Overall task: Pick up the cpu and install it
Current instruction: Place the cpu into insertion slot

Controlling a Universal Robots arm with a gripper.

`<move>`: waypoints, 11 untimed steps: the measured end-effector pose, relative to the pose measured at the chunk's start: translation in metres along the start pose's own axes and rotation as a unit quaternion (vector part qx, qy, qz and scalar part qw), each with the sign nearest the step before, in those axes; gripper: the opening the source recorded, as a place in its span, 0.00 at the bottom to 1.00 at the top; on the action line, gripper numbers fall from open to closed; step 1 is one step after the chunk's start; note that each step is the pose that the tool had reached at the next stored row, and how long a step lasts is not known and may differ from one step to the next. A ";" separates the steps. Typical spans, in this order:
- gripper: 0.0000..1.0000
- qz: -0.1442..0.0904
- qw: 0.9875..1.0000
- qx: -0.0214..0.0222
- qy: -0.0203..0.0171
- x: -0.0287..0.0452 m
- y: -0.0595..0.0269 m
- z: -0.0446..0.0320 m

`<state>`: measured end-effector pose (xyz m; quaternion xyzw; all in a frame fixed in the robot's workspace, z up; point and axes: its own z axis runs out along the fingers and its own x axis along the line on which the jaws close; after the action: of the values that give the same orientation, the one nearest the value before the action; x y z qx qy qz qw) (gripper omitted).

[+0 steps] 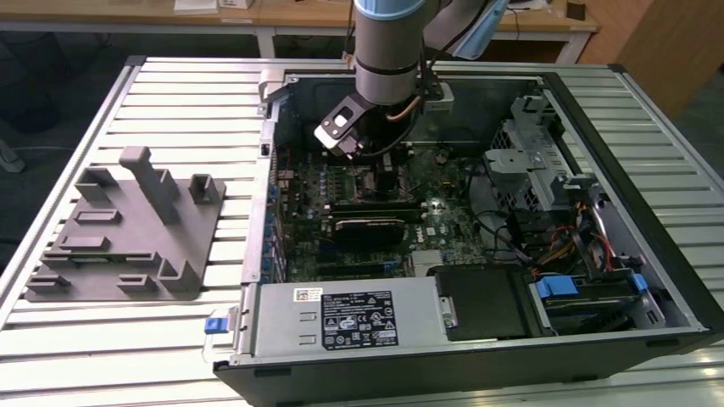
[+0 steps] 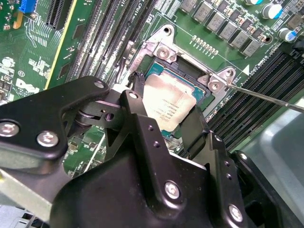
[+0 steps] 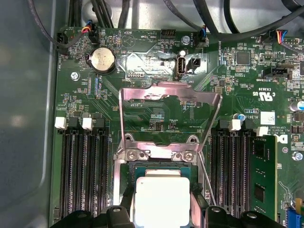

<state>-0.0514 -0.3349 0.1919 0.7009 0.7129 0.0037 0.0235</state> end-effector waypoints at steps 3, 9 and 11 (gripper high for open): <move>0.55 0.000 1.000 0.000 0.000 0.0002 0.0000 0.0001; 0.55 0.000 1.000 0.000 0.000 0.0009 0.0001 0.0001; 0.55 0.000 1.000 0.000 0.000 0.0010 0.0005 0.0002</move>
<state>-0.0508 -0.3339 0.1917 0.7009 0.7128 0.0037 0.0234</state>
